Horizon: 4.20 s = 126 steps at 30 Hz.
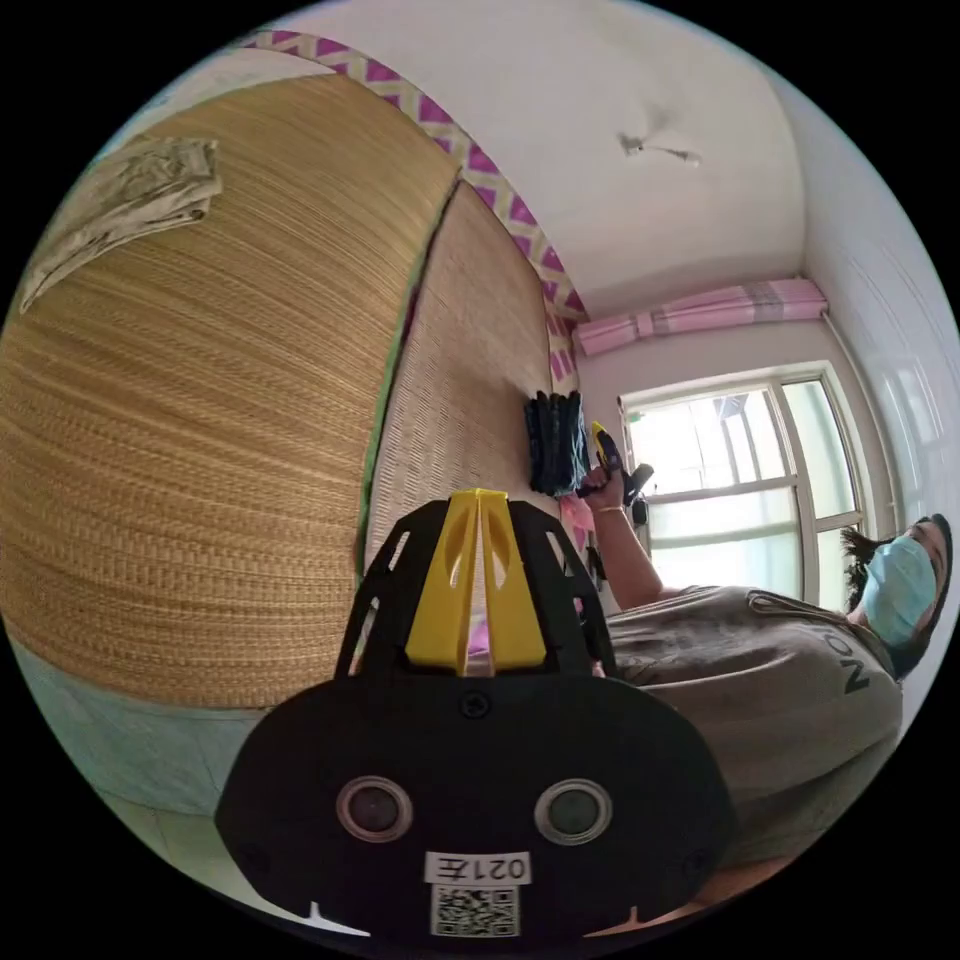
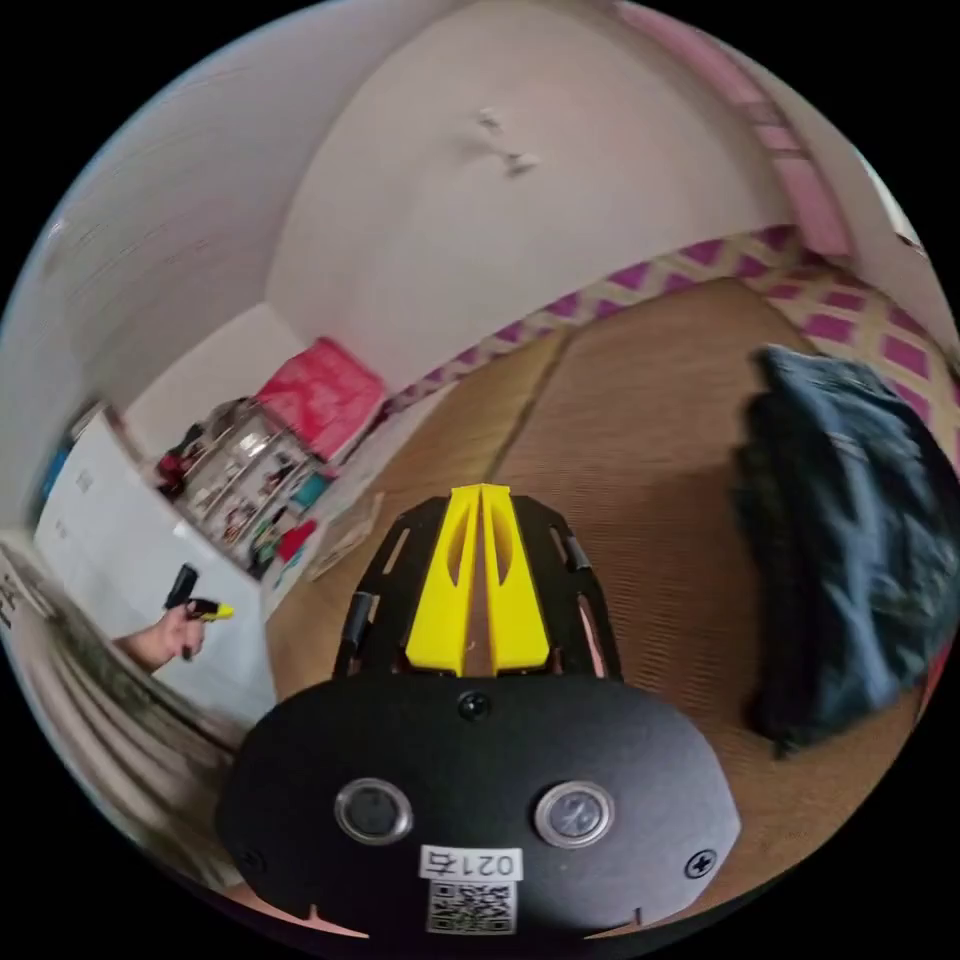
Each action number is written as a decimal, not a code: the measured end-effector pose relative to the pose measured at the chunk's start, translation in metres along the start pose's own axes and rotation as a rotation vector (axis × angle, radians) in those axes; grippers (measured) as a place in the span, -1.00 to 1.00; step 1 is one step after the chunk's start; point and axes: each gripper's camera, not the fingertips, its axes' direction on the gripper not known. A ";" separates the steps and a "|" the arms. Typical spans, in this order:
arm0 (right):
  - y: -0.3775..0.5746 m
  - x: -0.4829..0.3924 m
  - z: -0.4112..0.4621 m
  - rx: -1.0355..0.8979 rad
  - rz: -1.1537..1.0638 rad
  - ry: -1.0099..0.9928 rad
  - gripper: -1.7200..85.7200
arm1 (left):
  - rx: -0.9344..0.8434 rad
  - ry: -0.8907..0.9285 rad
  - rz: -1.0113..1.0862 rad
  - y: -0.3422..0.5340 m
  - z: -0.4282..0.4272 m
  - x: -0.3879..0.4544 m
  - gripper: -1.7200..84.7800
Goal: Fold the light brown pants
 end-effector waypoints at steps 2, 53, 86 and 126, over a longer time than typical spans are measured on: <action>-0.019 -0.065 0.046 -0.088 -0.090 -0.117 -0.97 | 0.018 -0.001 0.002 0.013 -0.006 -0.029 -0.98; -0.126 -0.362 0.332 -0.228 0.839 -0.193 -0.92 | -0.364 0.032 0.097 -0.100 0.103 -0.335 -0.98; 0.069 -0.119 -0.151 0.107 1.046 0.240 -0.72 | -0.509 -0.090 0.133 -0.057 0.361 -0.066 -0.98; -0.010 -0.326 0.113 -0.642 -0.160 0.523 -0.74 | -0.404 -0.028 0.016 -0.026 0.245 -0.193 -0.98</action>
